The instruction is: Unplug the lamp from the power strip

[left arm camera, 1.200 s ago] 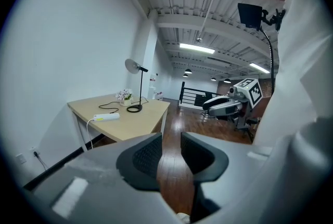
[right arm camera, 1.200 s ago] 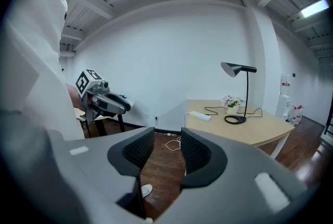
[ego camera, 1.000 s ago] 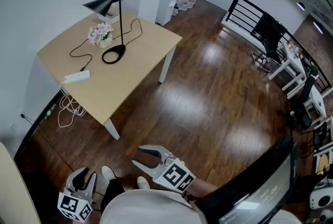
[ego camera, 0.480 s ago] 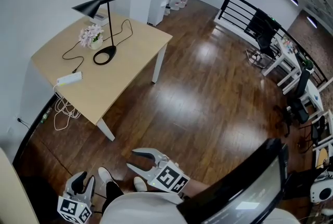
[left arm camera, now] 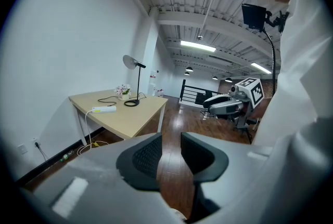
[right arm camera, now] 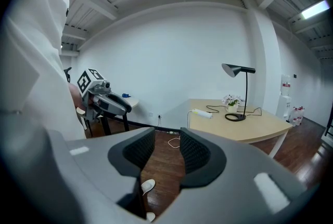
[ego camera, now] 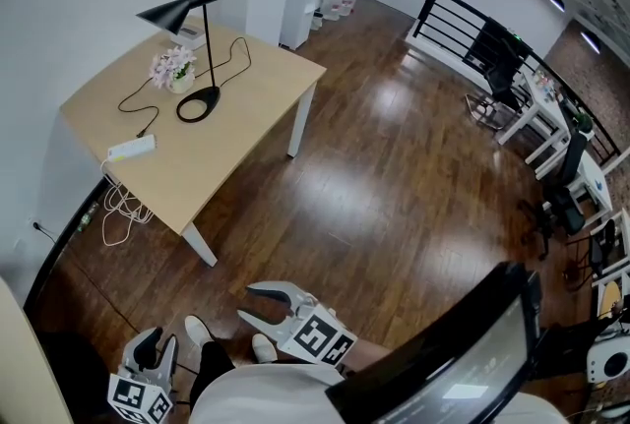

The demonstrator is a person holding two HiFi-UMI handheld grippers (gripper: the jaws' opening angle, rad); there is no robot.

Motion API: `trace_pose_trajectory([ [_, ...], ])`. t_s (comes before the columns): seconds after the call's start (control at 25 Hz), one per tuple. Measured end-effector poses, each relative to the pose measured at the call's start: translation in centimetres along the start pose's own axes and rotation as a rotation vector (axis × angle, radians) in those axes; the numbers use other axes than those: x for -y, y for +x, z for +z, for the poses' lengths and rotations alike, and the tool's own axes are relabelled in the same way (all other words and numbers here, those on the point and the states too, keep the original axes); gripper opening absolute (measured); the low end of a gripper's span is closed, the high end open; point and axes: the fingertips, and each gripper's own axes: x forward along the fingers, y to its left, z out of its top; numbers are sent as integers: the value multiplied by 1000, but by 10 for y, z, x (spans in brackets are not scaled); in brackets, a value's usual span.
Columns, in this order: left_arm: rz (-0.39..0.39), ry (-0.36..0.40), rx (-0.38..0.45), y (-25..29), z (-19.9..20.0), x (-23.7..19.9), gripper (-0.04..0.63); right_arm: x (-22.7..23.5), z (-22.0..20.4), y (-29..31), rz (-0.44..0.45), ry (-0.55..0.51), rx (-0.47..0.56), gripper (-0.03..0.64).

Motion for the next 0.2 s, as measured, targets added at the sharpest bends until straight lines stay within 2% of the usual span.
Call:
trace_pose_trajectory([
  [0.2, -7, 29, -16, 4, 1, -6, 123, 0, -3, 3, 6, -5, -8, 155],
])
